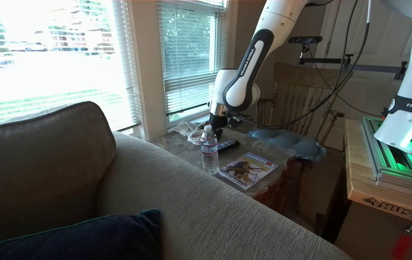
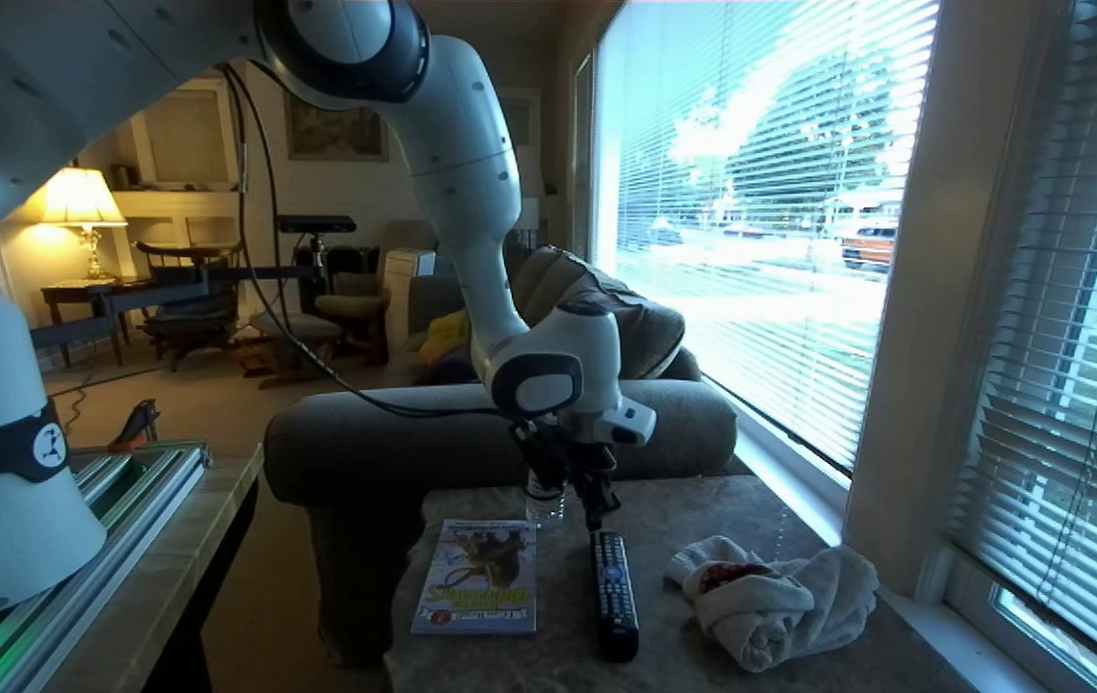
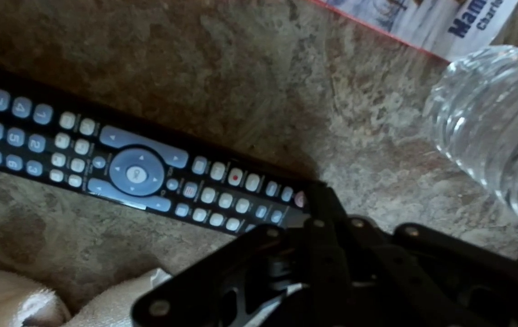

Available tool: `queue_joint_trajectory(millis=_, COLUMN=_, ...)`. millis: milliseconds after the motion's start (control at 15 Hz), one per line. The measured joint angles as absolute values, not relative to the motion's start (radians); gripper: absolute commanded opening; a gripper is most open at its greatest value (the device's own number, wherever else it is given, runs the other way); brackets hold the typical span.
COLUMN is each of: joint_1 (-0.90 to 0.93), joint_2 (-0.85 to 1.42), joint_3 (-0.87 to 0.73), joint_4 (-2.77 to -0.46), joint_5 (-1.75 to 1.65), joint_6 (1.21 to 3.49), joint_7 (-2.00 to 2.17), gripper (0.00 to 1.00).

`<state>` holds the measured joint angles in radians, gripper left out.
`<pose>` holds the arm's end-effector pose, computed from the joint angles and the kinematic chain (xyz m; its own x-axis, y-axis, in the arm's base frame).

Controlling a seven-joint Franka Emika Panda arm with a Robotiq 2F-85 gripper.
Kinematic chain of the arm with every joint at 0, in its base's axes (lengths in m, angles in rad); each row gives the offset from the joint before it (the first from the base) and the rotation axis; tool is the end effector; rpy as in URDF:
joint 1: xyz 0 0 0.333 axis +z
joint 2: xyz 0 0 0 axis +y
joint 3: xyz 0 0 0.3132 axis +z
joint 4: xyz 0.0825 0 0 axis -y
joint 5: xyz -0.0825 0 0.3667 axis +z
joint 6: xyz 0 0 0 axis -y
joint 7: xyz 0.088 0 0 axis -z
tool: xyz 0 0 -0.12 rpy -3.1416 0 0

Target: Rotate the black remote control then press one button.

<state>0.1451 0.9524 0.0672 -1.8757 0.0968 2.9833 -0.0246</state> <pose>0.5880 0.1203 0.0197 0.9832 0.1024 0.1508 0.1155 -0.9900 -0.0806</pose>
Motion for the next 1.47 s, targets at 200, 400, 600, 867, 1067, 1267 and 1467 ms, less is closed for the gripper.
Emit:
queue_joint_trajectory(millis=200, joint_1=0.145, joint_2=0.963, joint_3=0.068, joint_4=-1.865, joint_5=0.097, joint_6=2.983, joint_7=-0.028, gripper=0.00)
queue_joint_trajectory(millis=400, joint_1=0.145, joint_2=0.970, joint_3=0.068, joint_4=-1.854, joint_5=0.097, joint_6=2.983, joint_7=-0.028, gripper=0.00)
queue_joint_trajectory(millis=600, joint_1=0.145, joint_2=0.980, joint_3=0.068, joint_4=-1.842, joint_5=0.097, joint_6=2.983, joint_7=-0.028, gripper=0.00)
queue_joint_trajectory(millis=867, joint_1=0.145, joint_2=0.986, joint_3=0.068, joint_4=-1.833, joint_5=0.097, joint_6=2.983, joint_7=-0.028, gripper=0.00)
queue_joint_trajectory(millis=1067, joint_1=0.145, joint_2=0.990, joint_3=0.067, joint_4=-1.827, joint_5=0.097, joint_6=2.983, joint_7=-0.028, gripper=0.00)
queue_joint_trajectory(millis=1267, joint_1=0.145, joint_2=0.991, joint_3=0.067, joint_4=-1.825, joint_5=0.097, joint_6=2.983, joint_7=-0.028, gripper=0.00)
queue_joint_trajectory(millis=1467, joint_1=0.145, joint_2=0.991, joint_3=0.067, joint_4=-1.825, joint_5=0.097, joint_6=2.983, joint_7=-0.028, gripper=0.00)
